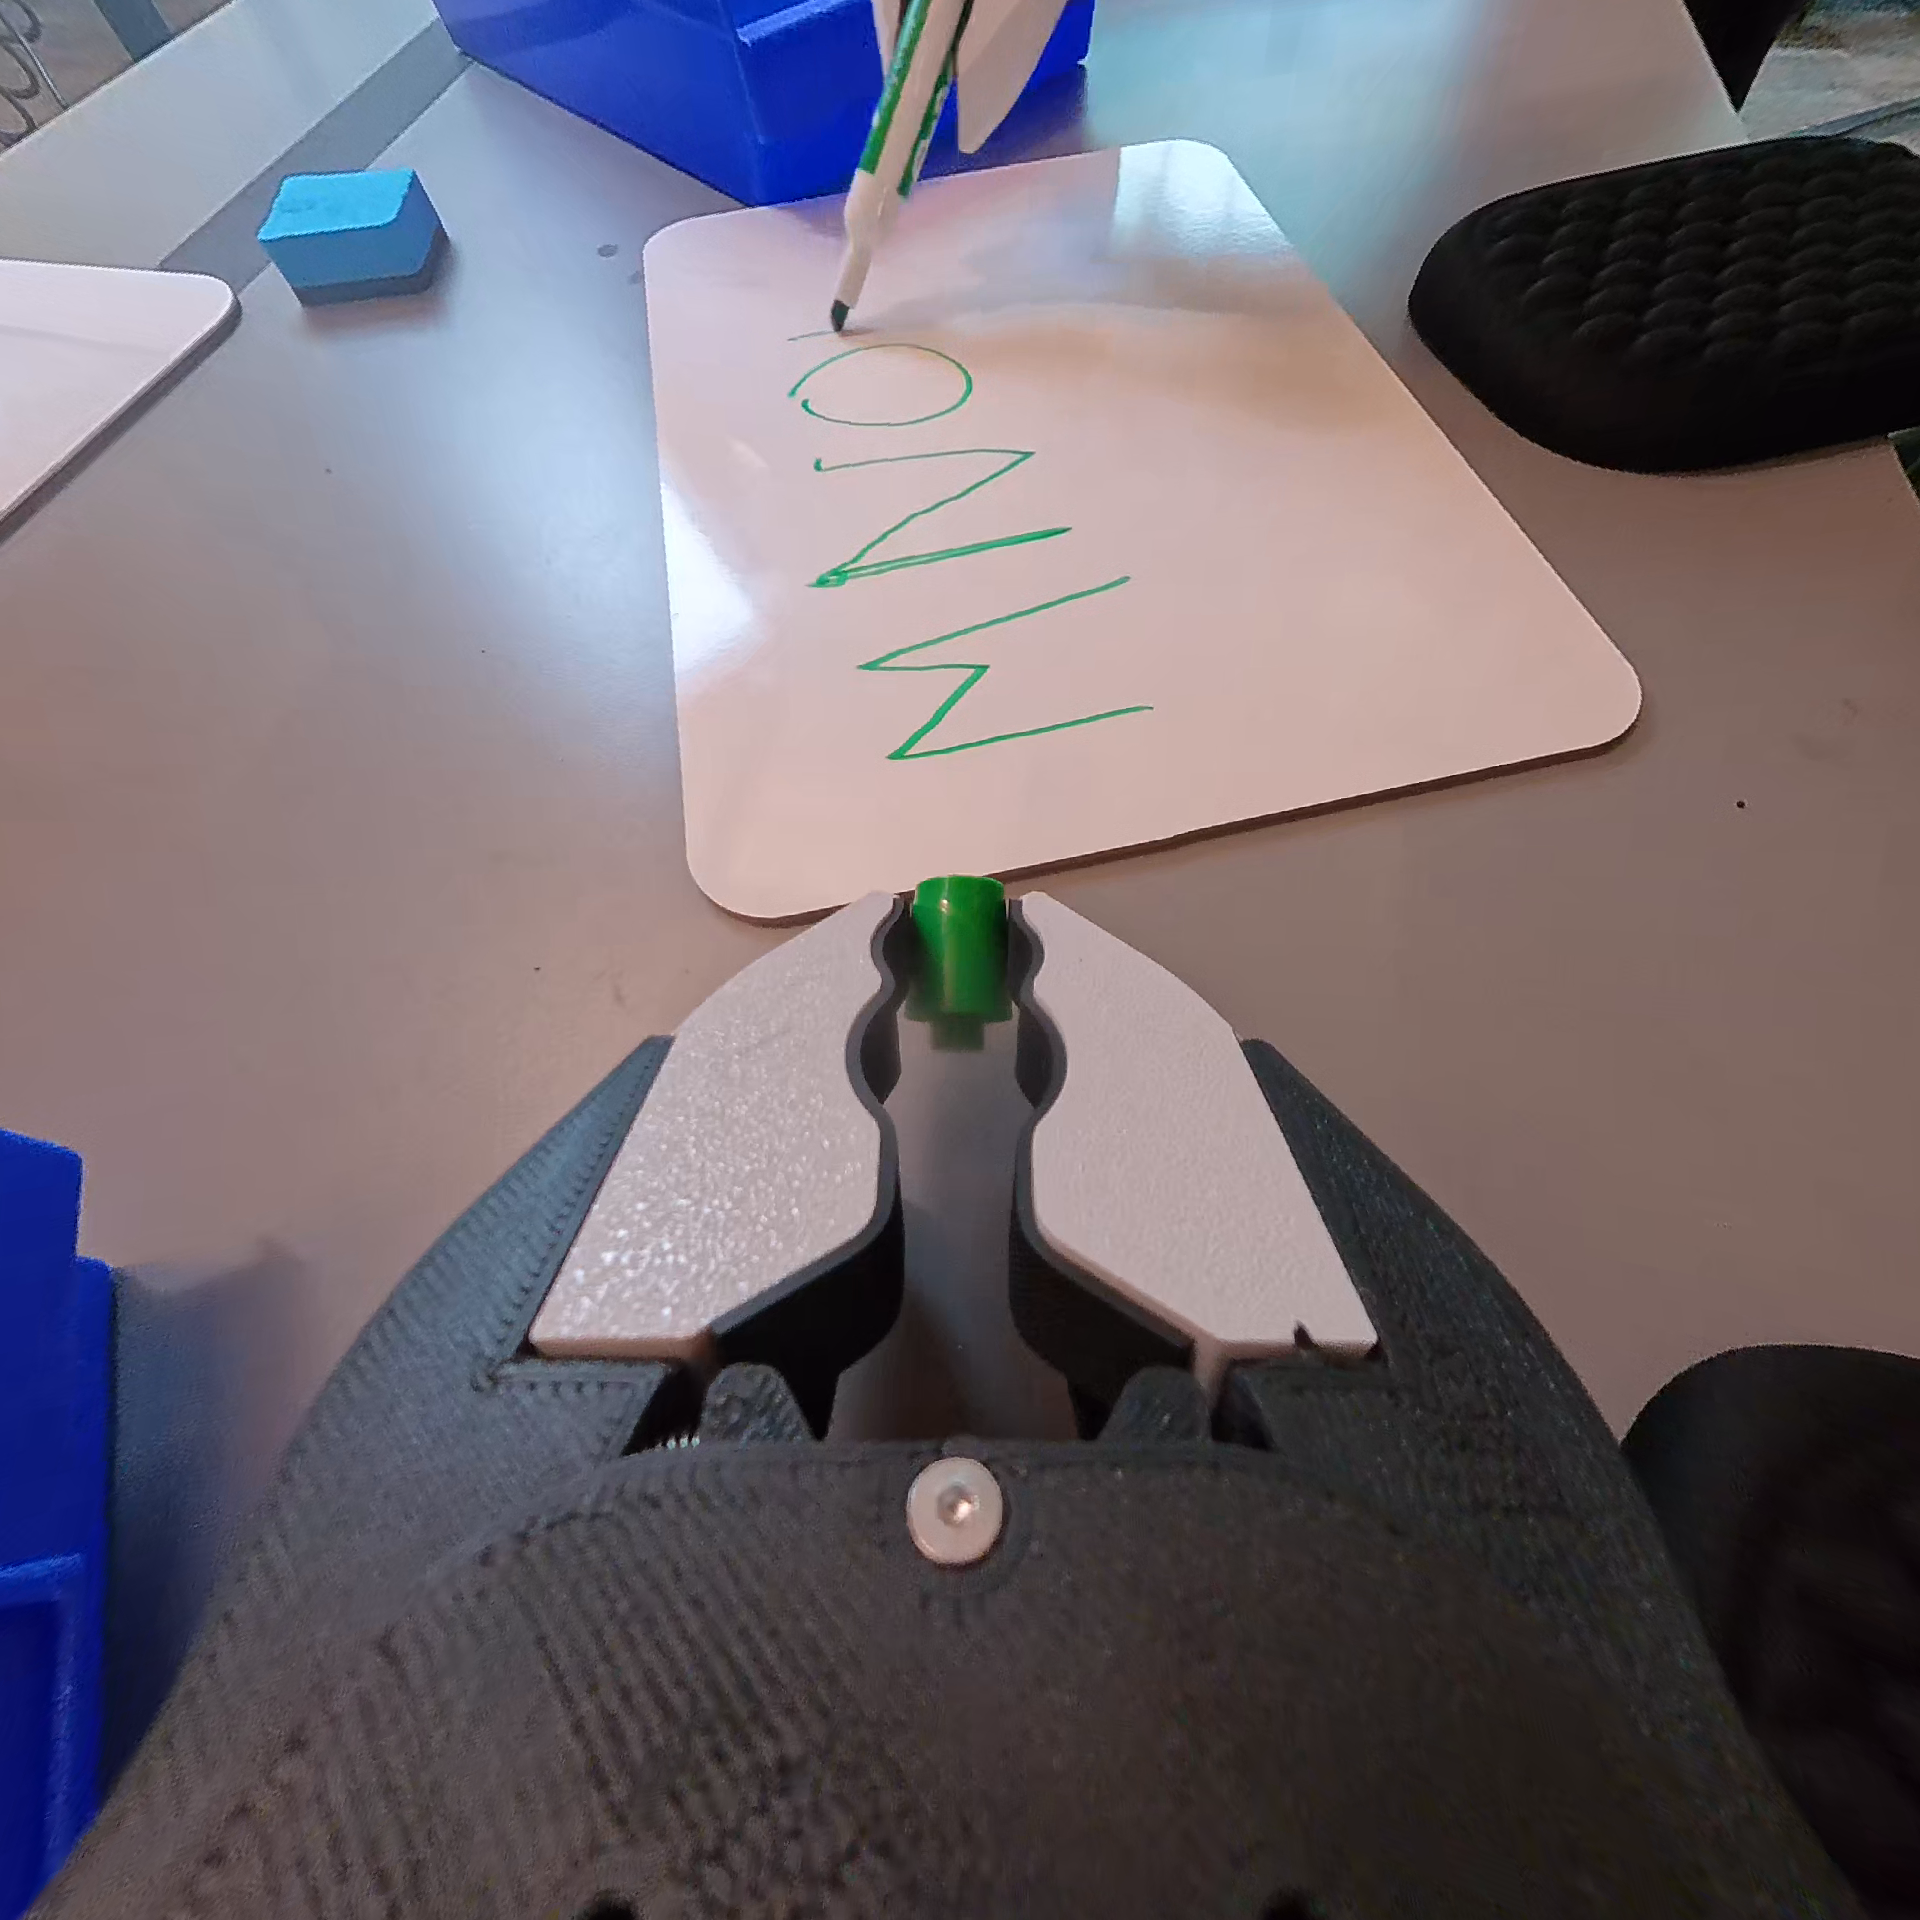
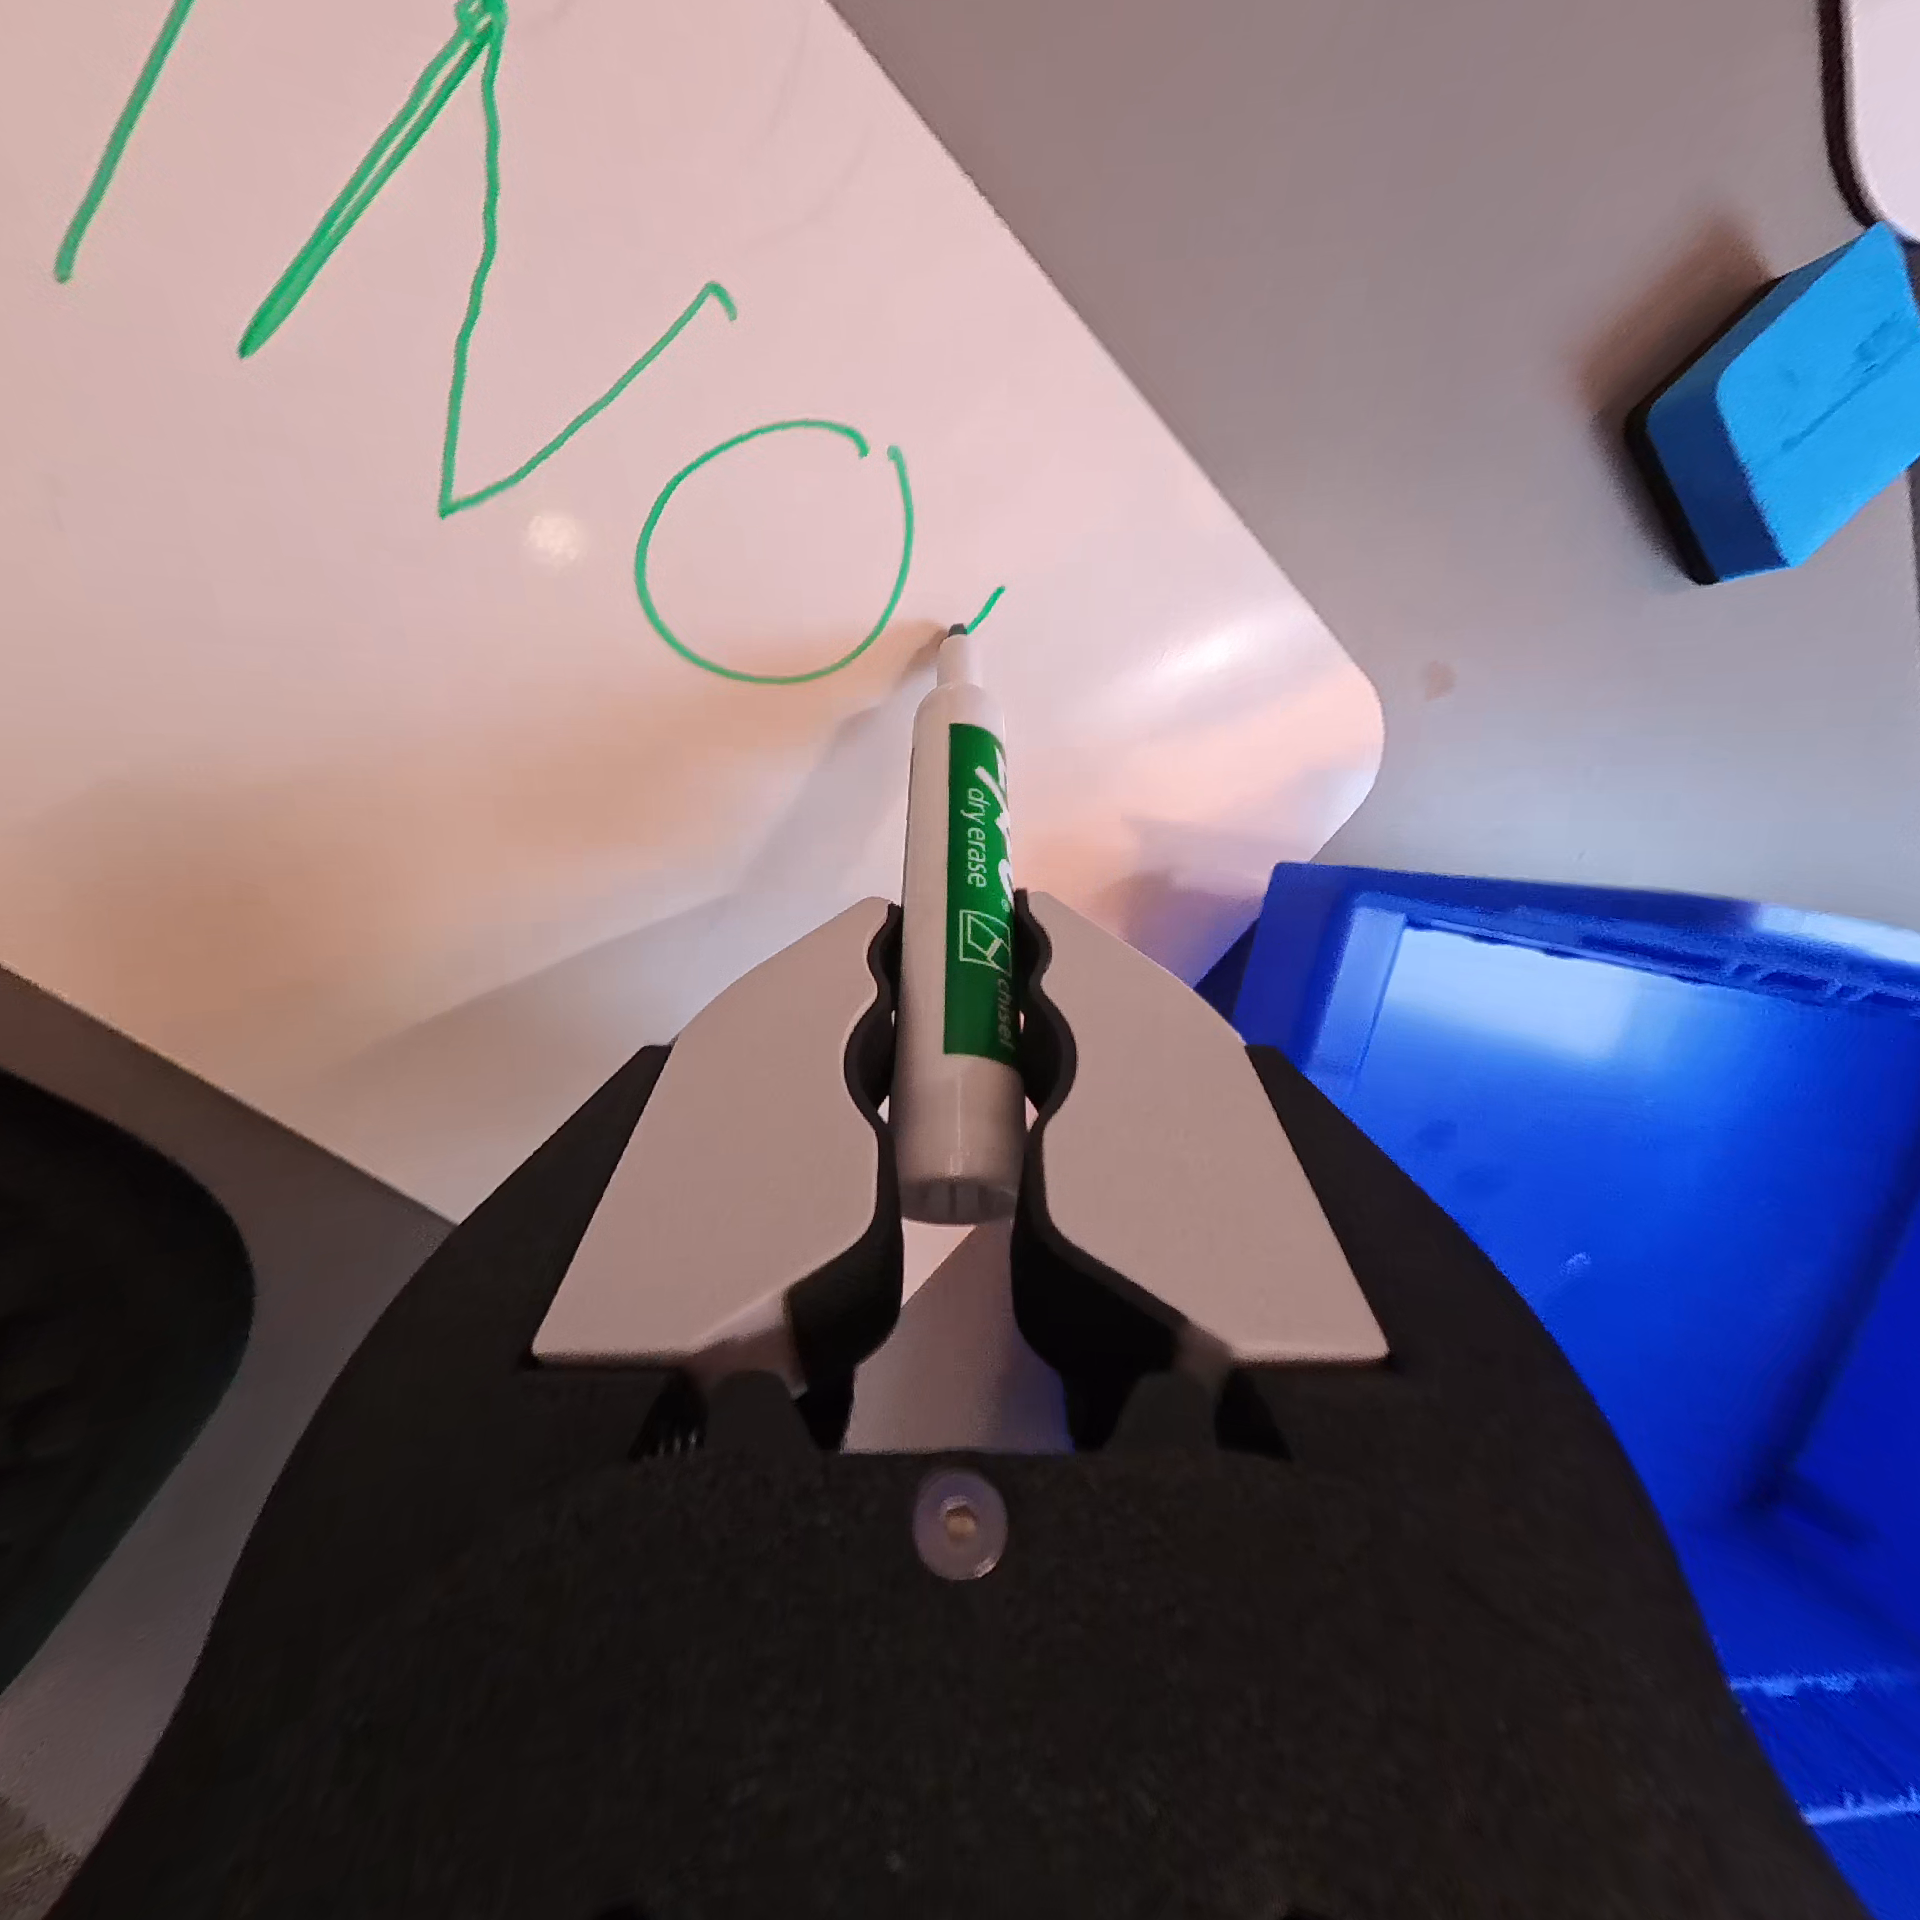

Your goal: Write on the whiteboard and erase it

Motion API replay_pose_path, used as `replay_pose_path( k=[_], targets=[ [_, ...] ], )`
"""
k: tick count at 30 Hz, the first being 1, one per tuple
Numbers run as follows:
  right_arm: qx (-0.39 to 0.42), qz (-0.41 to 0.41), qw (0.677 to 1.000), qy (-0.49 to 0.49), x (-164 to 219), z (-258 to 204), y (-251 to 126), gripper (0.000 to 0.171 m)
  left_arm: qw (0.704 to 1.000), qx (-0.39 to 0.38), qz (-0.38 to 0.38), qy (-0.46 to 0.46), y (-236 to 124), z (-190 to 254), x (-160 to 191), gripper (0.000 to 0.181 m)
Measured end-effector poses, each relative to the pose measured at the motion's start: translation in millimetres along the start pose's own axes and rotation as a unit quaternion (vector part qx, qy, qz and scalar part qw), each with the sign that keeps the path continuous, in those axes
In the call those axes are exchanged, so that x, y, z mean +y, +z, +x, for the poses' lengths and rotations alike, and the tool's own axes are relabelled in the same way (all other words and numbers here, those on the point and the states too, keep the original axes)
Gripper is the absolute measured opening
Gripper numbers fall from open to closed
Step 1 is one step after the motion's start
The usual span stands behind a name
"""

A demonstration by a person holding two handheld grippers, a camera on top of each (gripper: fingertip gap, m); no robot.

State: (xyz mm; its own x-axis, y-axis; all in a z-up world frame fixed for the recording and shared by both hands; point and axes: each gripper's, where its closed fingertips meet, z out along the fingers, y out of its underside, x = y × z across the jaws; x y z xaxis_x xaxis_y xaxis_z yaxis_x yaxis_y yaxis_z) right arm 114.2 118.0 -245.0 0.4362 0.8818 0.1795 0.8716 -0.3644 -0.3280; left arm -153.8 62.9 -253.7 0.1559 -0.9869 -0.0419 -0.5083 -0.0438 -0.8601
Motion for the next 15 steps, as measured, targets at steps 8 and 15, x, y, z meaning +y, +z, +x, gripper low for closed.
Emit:
replay_pose_path(
  k=[8, 15],
  targets=[
    [-0.009, -0.005, 1.0, 0.009, 18.8, -22.2, -11.6, 0.019, 1.0, 0.002, -0.002, 0.001, 1.4, 1.6, 0.4, 0.018],
    [0.014, 0.032, 0.999, 0.011, -3.4, 0.2, -8.2, 0.019, 1.0, 0.001, -0.002, 0.0, 1.5, 1.0, 0.5, 0.018]
  ],
)
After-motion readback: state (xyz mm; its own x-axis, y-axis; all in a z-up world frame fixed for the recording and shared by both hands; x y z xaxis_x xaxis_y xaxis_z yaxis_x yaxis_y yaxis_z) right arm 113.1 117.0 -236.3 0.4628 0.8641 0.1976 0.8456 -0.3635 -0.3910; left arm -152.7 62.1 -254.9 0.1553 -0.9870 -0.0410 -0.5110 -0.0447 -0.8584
